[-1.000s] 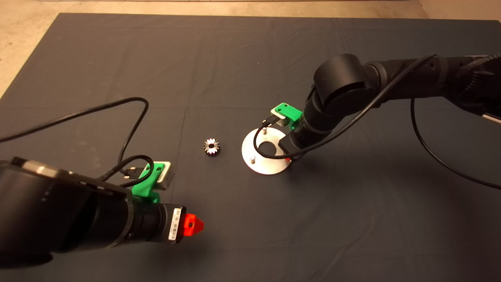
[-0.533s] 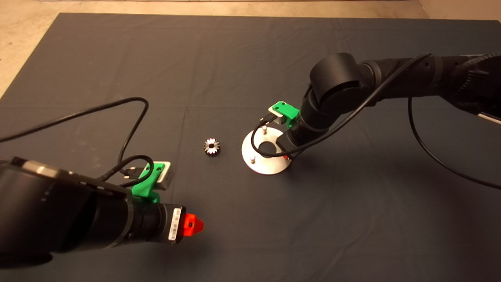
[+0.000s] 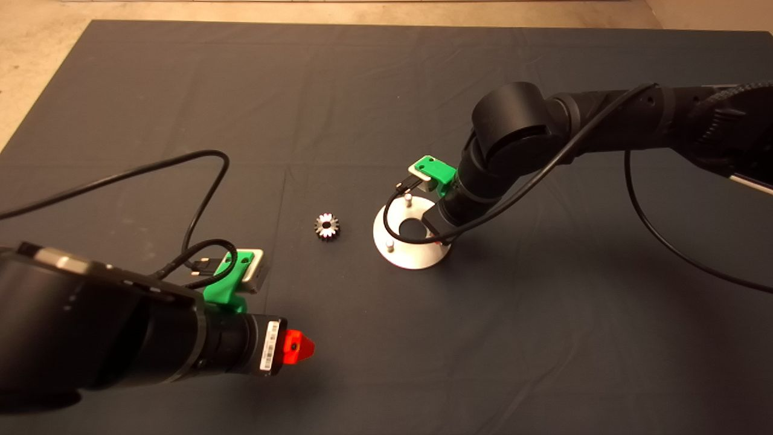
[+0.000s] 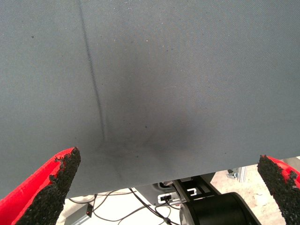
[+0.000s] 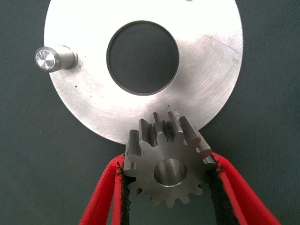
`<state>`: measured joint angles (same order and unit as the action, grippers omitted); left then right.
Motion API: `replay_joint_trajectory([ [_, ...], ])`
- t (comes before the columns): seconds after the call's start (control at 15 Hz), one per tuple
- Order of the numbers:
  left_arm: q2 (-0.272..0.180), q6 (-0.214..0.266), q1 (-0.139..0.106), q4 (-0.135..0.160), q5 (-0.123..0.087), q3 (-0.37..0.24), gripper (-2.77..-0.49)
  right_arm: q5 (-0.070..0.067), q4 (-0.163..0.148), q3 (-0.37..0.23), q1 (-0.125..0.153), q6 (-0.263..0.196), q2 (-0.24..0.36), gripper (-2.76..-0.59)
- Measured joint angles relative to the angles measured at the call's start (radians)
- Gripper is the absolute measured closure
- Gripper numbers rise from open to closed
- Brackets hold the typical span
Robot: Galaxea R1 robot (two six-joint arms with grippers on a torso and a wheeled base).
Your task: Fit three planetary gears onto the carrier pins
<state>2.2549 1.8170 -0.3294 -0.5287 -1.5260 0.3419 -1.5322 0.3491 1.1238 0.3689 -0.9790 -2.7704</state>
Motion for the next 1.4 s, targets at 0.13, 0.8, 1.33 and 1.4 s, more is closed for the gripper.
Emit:
replay_joint_trajectory([
  [0.13,0.000,0.000,0.000,0.000,0.000,0.000,-2.75,0.000,0.002,0.002,-0.003,0.014,0.000,-0.92],
  [0.8,0.000,0.000,0.005,-0.001,0.000,0.000,-2.75,-0.001,0.018,0.005,-0.012,0.055,0.003,-0.92],
  [1.33,0.000,0.000,0.005,-0.001,0.000,0.000,-2.75,-0.002,0.021,0.005,-0.012,0.070,0.020,-0.92],
  [1.4,0.000,0.000,0.005,-0.001,0.000,0.000,-2.75,-0.001,0.021,0.005,-0.012,0.073,0.021,-0.92],
])
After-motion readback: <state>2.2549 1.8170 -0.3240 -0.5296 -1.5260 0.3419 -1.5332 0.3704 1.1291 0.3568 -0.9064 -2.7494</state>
